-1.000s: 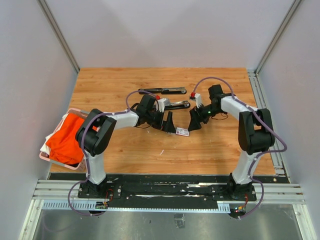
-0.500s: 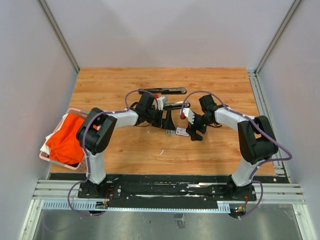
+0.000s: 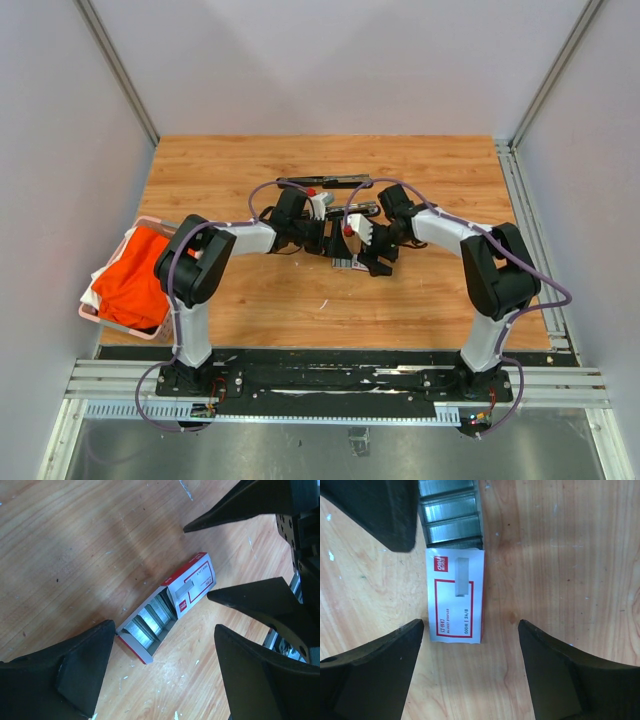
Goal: Unload the staples from the stapler
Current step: Close the staple box at the center of the board.
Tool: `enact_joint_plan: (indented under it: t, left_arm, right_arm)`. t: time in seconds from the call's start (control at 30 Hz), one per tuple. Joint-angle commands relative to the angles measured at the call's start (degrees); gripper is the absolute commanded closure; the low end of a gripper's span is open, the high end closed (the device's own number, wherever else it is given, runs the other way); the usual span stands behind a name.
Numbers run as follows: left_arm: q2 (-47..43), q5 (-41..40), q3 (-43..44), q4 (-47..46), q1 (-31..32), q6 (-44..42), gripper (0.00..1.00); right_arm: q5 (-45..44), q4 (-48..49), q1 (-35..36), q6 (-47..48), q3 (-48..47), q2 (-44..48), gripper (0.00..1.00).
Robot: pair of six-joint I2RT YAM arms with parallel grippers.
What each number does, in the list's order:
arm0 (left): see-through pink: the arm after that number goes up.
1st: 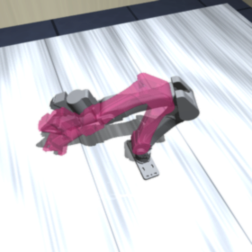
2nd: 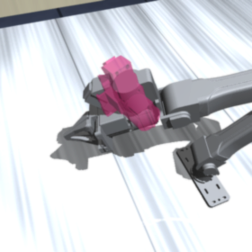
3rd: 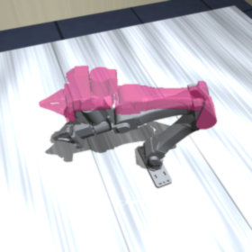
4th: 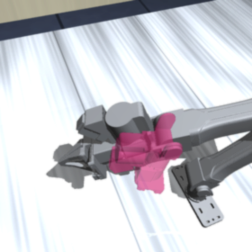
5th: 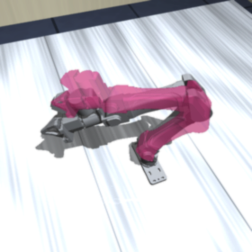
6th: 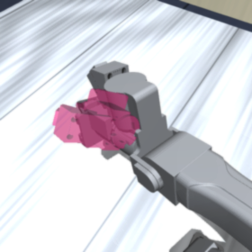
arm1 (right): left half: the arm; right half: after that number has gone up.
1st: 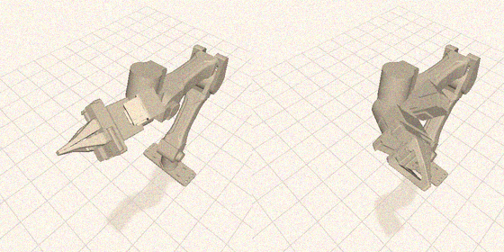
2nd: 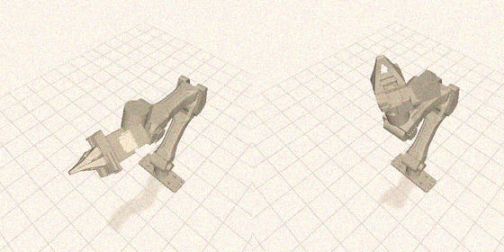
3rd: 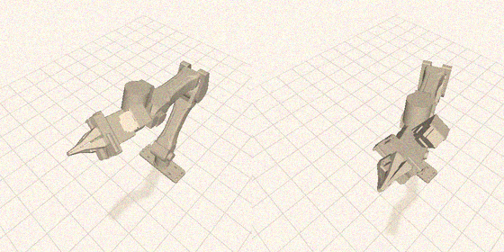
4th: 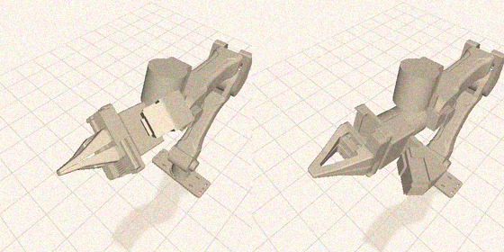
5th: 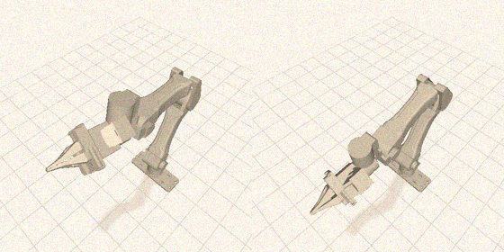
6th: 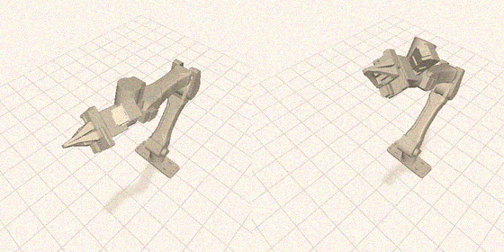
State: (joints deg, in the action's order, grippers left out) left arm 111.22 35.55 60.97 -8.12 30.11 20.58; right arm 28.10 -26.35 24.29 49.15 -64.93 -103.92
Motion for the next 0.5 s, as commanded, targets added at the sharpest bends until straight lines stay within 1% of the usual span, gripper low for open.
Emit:
enact_joint_plan:
  t: [0.0,0.17,0.27,0.37,0.47]
  left_arm:
    - [3.93,-2.18,-2.36,3.17,-0.23,-0.11,0.13]
    - [4.62,-1.91,-2.17,2.70,-0.23,0.43,0.16]
    - [4.47,-1.89,-2.35,2.62,-0.22,0.60,0.16]
    - [3.99,-2.14,-2.67,2.63,-0.22,0.89,0.17]
    - [2.29,-3.61,-2.27,6.03,-0.50,-1.06,0.17]
  right_arm:
    - [-0.11,-3.18,1.72,-1.47,-1.75,-1.54,0.23]
    - [-1.90,-3.52,1.74,-2.38,-3.45,-3.91,0.35]
    - [-1.86,-3.66,1.81,-2.62,-4.13,-4.67,0.39]
    - [-1.36,-4.10,1.85,-2.39,-4.43,-5.01,0.42]
    - [-0.94,-4.39,1.81,-2.13,-4.22,-4.63,0.42]
